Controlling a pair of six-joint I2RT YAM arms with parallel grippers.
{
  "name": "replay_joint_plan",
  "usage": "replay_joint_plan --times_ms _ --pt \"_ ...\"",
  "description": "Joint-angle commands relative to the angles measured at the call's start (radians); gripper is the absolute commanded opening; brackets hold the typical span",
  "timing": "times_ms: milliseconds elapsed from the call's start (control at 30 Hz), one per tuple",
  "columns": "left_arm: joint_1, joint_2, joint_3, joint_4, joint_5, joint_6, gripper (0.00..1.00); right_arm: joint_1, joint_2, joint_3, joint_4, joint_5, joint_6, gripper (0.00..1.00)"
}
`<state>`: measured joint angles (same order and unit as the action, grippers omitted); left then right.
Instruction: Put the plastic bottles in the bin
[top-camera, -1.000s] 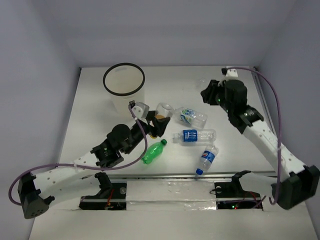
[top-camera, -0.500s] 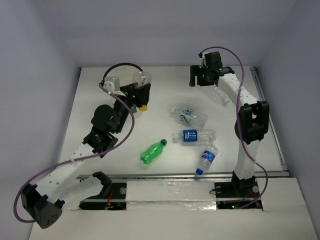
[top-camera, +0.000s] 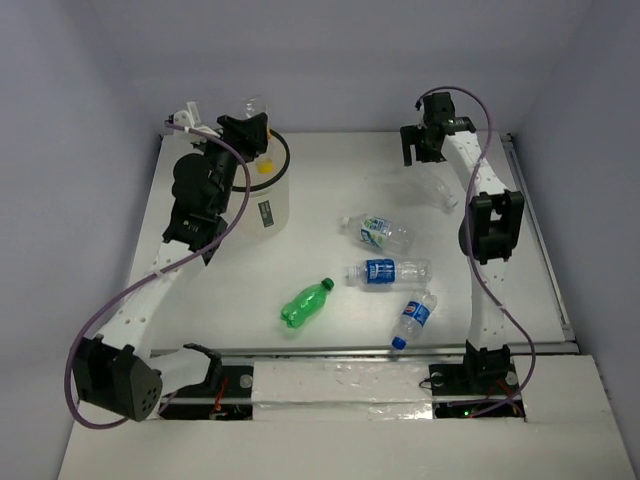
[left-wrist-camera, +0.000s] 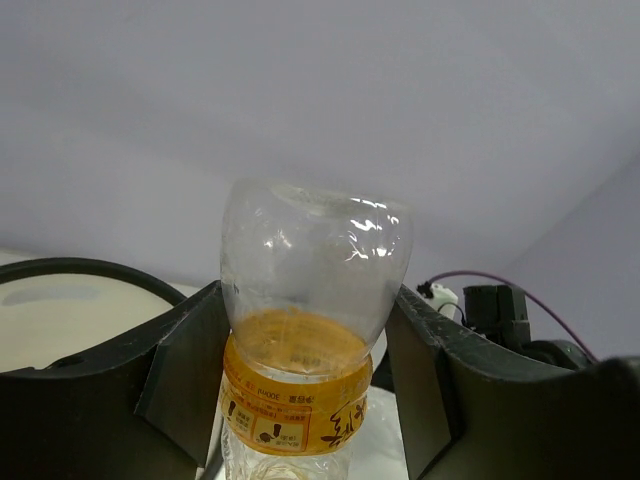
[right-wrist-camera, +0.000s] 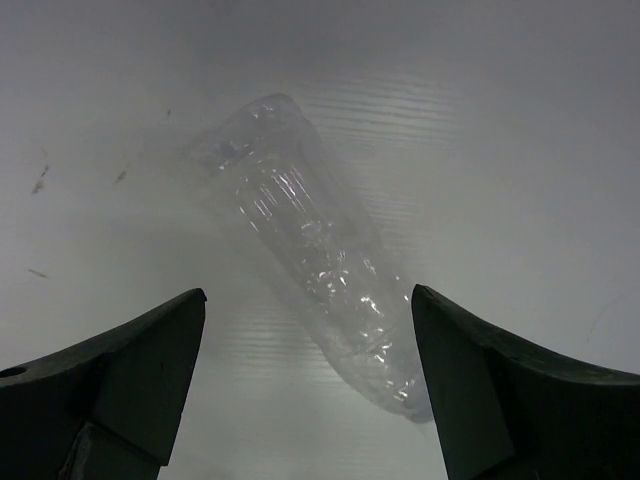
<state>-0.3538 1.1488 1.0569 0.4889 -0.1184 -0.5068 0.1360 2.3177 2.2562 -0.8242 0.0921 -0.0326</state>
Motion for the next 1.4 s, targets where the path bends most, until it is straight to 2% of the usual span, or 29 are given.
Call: replay_joint_plan --times_ms 0,133,233,367,567,767,833,900,933,1067,1233,1367 --pt "0.042 0.023 0.093 0.043 0.045 -0.035 0.29 0.011 0.054 0.136 -0.101 0.0 -0.081 0.89" --pt "0.052 0.06 0.135 0.048 0.007 -0.009 0.29 0.011 0.121 0.216 -0.141 -0.008 -0.102 0.88" --pt "0.075 0.091 0.17 0.037 -0.018 0.019 0.29 0.011 0.16 0.239 -0.151 0.014 -0.109 0.93" --pt "0.094 0.111 0.141 0.085 -0.082 0.062 0.29 0.011 0.189 0.266 -0.174 -0.041 -0.096 0.98" --pt "0.151 0.176 0.141 0.12 -0.063 0.06 0.29 0.011 0.183 0.253 -0.181 -0.069 -0.113 0.98" --pt "0.151 0.247 0.097 0.184 -0.036 0.057 0.29 0.011 0.161 0.217 -0.174 -0.057 -0.118 1.0" --pt "0.151 0.261 0.069 0.207 -0.047 0.065 0.29 0.011 0.155 0.194 -0.164 -0.058 -0.119 0.97" --pt "0.151 0.275 0.058 0.209 -0.053 0.083 0.3 0.011 0.147 0.183 -0.167 -0.06 -0.119 0.88" --pt "0.151 0.287 0.051 0.215 -0.056 0.088 0.3 0.011 0.146 0.178 -0.168 -0.058 -0.119 0.79" --pt "0.151 0.321 0.049 0.223 -0.059 0.119 0.32 0.011 0.14 0.16 -0.179 -0.048 -0.116 0.72" --pt "0.151 0.345 0.028 0.23 -0.078 0.142 0.37 0.011 0.118 0.111 -0.197 0.0 -0.115 0.72" --pt "0.151 0.345 0.002 0.252 -0.086 0.148 0.39 0.011 0.1 0.075 -0.191 -0.002 -0.11 0.79"
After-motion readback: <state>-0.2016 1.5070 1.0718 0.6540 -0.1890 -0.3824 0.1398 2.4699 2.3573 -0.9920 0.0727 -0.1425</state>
